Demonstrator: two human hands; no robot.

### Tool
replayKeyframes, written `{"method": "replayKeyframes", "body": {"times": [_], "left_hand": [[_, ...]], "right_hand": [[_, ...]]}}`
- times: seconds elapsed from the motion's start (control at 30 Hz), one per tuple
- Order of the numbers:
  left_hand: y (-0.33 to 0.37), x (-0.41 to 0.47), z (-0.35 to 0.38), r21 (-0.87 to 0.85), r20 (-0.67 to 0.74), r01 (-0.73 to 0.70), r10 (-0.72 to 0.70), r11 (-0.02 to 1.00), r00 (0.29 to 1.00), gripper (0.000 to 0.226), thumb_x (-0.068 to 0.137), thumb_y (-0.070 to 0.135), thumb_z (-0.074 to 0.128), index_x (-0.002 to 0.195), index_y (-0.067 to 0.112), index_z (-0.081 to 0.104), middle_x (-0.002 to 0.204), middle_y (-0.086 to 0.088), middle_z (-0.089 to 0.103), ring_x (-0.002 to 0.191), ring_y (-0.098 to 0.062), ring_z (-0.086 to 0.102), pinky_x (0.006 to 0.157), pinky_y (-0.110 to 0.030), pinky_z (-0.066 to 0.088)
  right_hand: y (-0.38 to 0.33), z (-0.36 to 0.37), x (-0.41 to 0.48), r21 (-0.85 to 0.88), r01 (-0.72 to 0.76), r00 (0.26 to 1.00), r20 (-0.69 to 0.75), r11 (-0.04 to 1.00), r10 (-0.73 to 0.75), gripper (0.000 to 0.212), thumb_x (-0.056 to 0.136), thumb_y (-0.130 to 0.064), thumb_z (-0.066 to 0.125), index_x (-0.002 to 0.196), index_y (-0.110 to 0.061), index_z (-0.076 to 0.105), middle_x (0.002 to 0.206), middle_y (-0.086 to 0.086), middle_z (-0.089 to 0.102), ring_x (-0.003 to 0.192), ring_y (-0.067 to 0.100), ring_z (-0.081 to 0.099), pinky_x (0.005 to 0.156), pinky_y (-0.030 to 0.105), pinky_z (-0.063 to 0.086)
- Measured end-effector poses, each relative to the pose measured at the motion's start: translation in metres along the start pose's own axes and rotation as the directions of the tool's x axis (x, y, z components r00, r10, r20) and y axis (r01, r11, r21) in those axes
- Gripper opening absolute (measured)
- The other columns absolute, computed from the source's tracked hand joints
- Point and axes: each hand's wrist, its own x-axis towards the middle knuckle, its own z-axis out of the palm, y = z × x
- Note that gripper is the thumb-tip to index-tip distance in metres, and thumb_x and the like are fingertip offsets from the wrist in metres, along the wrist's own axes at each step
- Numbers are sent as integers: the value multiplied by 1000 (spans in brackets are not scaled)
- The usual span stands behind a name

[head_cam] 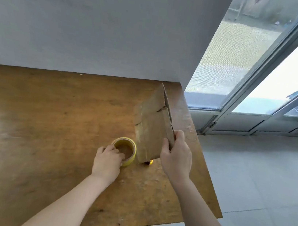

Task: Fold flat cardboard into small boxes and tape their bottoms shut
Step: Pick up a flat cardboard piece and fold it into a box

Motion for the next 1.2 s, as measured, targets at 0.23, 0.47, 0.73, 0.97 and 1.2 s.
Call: {"method": "replayKeyframes", "body": {"times": [0.23,0.47,0.73,0.97,1.2], "left_hand": [[-24,-19,-2,-22,-60,343,-344,939,937,27,90,18,56,109,32,69,108,9,66,120,-18,46,90,-36,31],[-17,-28,-24,-493,-148,329,-450,805,880,30,96,22,48,122,22,63,125,-1,61,117,-24,50,92,-35,40],[23,-12,-80,-925,293,365,-413,106,862,67,86,57,58,142,26,41,134,6,54,116,-15,53,93,-31,45],[19,-10,-92,-728,200,466,-494,502,846,43,89,31,46,128,15,51,128,-6,49,106,-20,51,77,-30,41],[3,-8,-108,-526,131,401,-394,750,910,3,92,17,45,90,15,46,105,-4,51,76,-18,49,65,-32,44]], "right_hand": [[-4,7,6,-74,266,946,209,961,-246,10,95,-22,50,96,-16,41,69,-7,52,58,23,50,49,33,32],[-17,23,-10,-108,378,867,391,919,-310,24,94,-32,47,112,-16,43,80,-3,60,69,27,62,54,33,42],[-25,23,-11,83,228,890,387,970,-242,29,92,-52,43,111,-31,50,72,-10,62,72,18,62,65,35,50],[-37,34,11,86,161,852,491,983,-182,53,84,-49,56,133,-33,44,118,-12,55,96,9,55,75,30,48],[-44,34,30,37,125,816,564,991,-124,66,77,-25,58,137,-28,30,109,-7,58,84,11,54,60,30,49]]}}
